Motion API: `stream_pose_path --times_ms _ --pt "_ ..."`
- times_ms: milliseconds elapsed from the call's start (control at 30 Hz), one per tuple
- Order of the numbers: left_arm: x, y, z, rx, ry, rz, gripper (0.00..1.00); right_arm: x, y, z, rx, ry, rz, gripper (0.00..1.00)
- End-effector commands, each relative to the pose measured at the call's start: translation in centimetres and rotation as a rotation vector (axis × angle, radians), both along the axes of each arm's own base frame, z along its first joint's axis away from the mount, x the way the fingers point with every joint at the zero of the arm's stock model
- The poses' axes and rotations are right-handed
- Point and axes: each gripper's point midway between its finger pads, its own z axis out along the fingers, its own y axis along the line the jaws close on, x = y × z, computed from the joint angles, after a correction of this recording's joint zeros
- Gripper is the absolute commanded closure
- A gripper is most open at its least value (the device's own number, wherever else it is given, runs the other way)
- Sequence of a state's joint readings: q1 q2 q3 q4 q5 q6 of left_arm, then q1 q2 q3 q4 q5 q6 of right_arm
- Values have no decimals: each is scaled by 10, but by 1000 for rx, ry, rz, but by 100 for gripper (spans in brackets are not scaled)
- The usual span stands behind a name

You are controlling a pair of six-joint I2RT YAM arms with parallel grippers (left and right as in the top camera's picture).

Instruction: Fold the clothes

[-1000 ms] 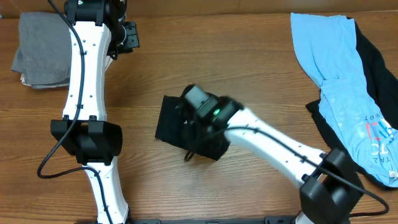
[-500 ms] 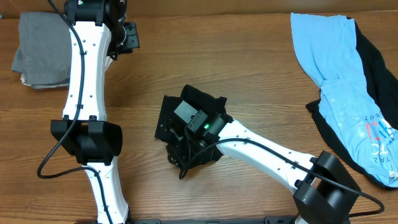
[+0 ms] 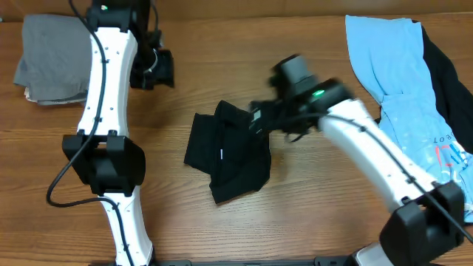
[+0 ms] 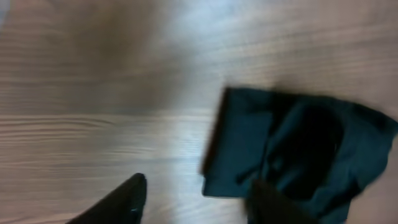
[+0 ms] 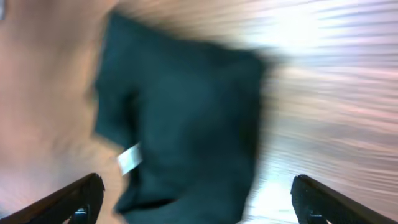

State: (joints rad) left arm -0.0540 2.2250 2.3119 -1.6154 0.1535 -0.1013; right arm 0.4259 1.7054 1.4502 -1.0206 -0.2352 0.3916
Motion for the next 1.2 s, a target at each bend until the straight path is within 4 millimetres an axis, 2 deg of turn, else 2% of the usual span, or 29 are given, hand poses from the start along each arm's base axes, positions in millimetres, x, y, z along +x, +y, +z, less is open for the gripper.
stream_pose_path --times_ms 0,133,267,467,567,667,867,933,1033,1133,1167 --pt "-20 -35 -17 -149 60 -155 40 15 -32 17 -5 -41 -69 0" --pt "-40 -54 -45 -210 142 -238 41 22 -62 15 -23 -28 -121 0" --pt "-56 -74 -56 -209 186 -306 43 26 -77 14 -32 -23 -154 0" --pt "-80 -110 -60 -266 240 -406 48 25 -81 13 -41 -22 -141 0" --pt "-86 -127 -62 -308 241 -442 51 24 -83 12 -51 -22 -144 0" --pt "-90 -133 -64 -305 244 -473 51 25 -84 12 -58 -24 -146 0" --pt "-95 -133 -69 -294 260 -484 52 25 -84 12 -58 -27 -147 0" --pt "-94 -133 -74 -294 255 -484 58 26 -84 12 -57 -29 -147 0" --pt "-94 -131 -85 -262 256 -468 78 27 -84 13 -56 -32 -147 0" --pt "-92 -117 -100 -143 267 -418 95 27 -84 13 -56 -31 -147 0" --pt "-91 -112 -103 -108 268 -403 96 27 -84 13 -56 -31 -147 0"
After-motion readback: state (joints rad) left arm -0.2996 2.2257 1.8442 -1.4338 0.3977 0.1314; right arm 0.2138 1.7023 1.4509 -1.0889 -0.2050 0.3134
